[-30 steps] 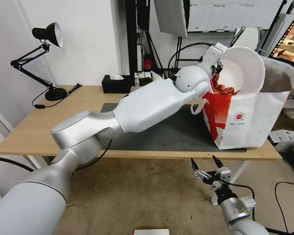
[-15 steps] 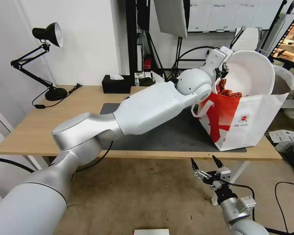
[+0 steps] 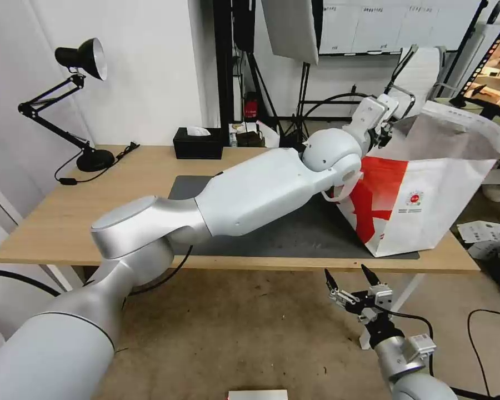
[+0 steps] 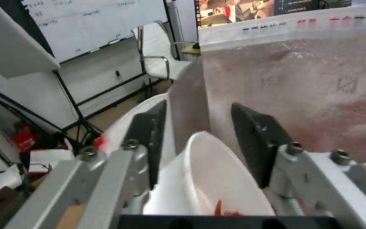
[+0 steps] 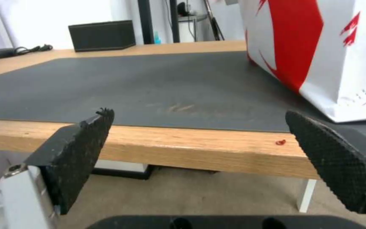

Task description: Pick up the trash from the table and place it into the takeout bag.

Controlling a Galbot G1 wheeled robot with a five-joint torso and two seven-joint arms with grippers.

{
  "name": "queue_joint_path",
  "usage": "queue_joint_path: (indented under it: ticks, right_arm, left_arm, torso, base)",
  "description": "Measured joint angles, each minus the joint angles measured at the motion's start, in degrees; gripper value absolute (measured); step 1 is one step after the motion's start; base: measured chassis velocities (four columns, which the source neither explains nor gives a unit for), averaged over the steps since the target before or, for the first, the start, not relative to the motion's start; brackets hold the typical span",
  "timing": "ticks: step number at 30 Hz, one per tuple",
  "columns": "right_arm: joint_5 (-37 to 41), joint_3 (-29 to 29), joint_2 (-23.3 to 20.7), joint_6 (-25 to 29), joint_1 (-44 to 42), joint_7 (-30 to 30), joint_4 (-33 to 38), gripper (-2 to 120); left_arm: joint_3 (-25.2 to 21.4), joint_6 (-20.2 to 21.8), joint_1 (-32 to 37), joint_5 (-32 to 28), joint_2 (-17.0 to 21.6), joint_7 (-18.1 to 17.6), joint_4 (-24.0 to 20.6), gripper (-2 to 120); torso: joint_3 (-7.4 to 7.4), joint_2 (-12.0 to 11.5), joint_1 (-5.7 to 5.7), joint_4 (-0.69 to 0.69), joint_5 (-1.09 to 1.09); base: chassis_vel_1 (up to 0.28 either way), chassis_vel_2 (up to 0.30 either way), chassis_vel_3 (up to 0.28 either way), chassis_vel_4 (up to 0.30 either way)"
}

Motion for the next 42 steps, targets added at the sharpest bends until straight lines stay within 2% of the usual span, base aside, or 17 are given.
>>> queue_joint_path:
  ticks: [2,8,12,15,19,22,23,27,28,30,32,33,35,36,39,40,42]
  right_arm:
    - [0.0,0.0,0.0,0.0,0.0,0.0,0.0,100]
    - [0.0,0.0,0.0,0.0,0.0,0.0,0.0,100]
    - [0.0,0.0,0.0,0.0,0.0,0.0,0.0,100]
    - [0.0,0.0,0.0,0.0,0.0,0.0,0.0,100]
    - [0.0,0.0,0.0,0.0,0.0,0.0,0.0,100]
    - [0.0,0.01,0.0,0.0,0.0,0.02,0.0,100]
    - [0.0,0.01,0.0,0.0,0.0,0.02,0.0,100]
    - [0.0,0.0,-0.01,0.0,0.0,0.0,0.0,100]
    - [0.0,0.0,-0.01,0.0,0.0,0.0,0.0,100]
    - [0.0,0.0,0.0,0.0,0.0,0.02,0.0,100]
    - [0.0,0.0,0.0,0.0,-0.01,0.01,0.0,100]
    - [0.0,0.01,0.0,0.0,0.0,0.0,0.0,100]
    - [0.0,0.0,0.0,0.0,0.0,0.01,0.0,100]
    - [0.0,0.0,0.0,0.0,0.0,0.01,0.0,100]
    - [0.0,0.01,0.0,0.0,0.0,0.01,0.0,100]
    - [0.0,0.01,0.0,0.0,0.0,0.01,0.0,100]
    - [0.0,0.0,0.0,0.0,0.0,0.0,0.0,100]
  left_arm:
    - [-0.09,0.03,0.19,-0.04,0.02,-0.22,-0.05,55]
    - [-1.35,0.26,1.36,-0.28,0.66,-1.6,-1.11,78]
    - [-1.65,0.26,2.1,-0.41,2.54,-2.52,-3.77,92]
    - [-2.49,0.24,4.44,-0.7,6.86,-4.24,-9.36,99]
    - [-3.8,0.05,7.24,-0.72,11.11,-5.5,-14.62,100]
    - [-7.72,-0.29,14.58,-0.69,19.67,-7.35,-24.56,100]
    - [-7.72,-0.29,14.58,-0.69,19.67,-7.35,-24.56,100]
    - [-15.79,-0.33,26.06,0.33,29.39,-6.44,-35.14,100]
    - [-15.79,-0.33,26.06,0.33,29.39,-6.44,-35.14,100]
    - [-20.92,-1.1,32.8,2.5,35.04,-3.75,-39.61,100]
    - [-21.4,-1.17,33.44,2.68,35.46,-3.51,-39.98,100]
    - [-26.32,-1.7,40.56,4.09,38.9,-1.39,-43.16,100]
    - [-32.89,-2.24,49.36,6.25,41.91,0.55,-46.76,100]
    - [-32.89,-2.24,49.36,6.25,41.91,0.55,-46.76,100]
    - [-43.49,-3.13,63.46,10.82,44.78,2.15,-51.8,100]
    - [-43.49,-3.13,63.46,10.82,44.78,2.15,-51.8,100]
    - [-49.7,-5.85,72.79,15.45,45.07,2.5,-54.08,100]
  torso:
    - [0.0,0.0,0.0,0.0,0.0]
    - [0.0,0.0,0.0,0.0,0.0]
    - [0.0,-0.01,0.0,-0.01,0.0]
    - [0.0,0.0,0.0,-0.01,0.0]
    - [0.0,0.0,0.0,0.0,-0.02]
    - [0.0,0.0,0.0,0.02,-0.02]
    - [0.0,0.0,0.0,0.02,-0.02]
    - [0.0,0.0,0.0,0.02,-0.04]
    - [0.0,0.0,0.0,0.02,-0.04]
    - [0.0,0.0,0.0,0.0,-0.03]
    - [0.0,0.0,0.0,0.01,-0.03]
    - [0.0,0.0,0.0,0.02,-0.04]
    - [-0.01,0.0,0.0,0.02,-0.04]
    - [-0.01,0.0,0.0,0.02,-0.04]
    - [0.0,0.01,0.0,0.0,-0.03]
    - [0.0,0.01,0.0,0.0,-0.03]
    - [-0.01,0.01,-0.01,0.01,-0.01]
  base:
    - [0.0,0.0,0.0,0.0]
    - [0.0,0.0,0.0,0.0]
    - [0.0,0.0,0.0,0.0]
    - [0.0,0.0,0.0,0.0]
    - [0.0,0.0,0.0,0.0]
    - [0.0,0.0,0.0,0.0]
    - [0.0,0.0,0.0,0.0]
    - [0.0,0.0,0.0,0.0]
    - [0.0,0.0,0.0,0.0]
    - [0.0,0.0,0.0,0.0]
    - [0.0,0.0,0.0,0.0]
    - [0.0,0.0,0.0,0.0]
    - [0.0,0.0,0.0,0.0]
    - [0.0,0.0,0.0,0.0]
    - [0.0,0.0,0.0,0.0]
    - [0.0,0.0,0.0,0.0]
    - [0.0,0.0,0.0,0.0]
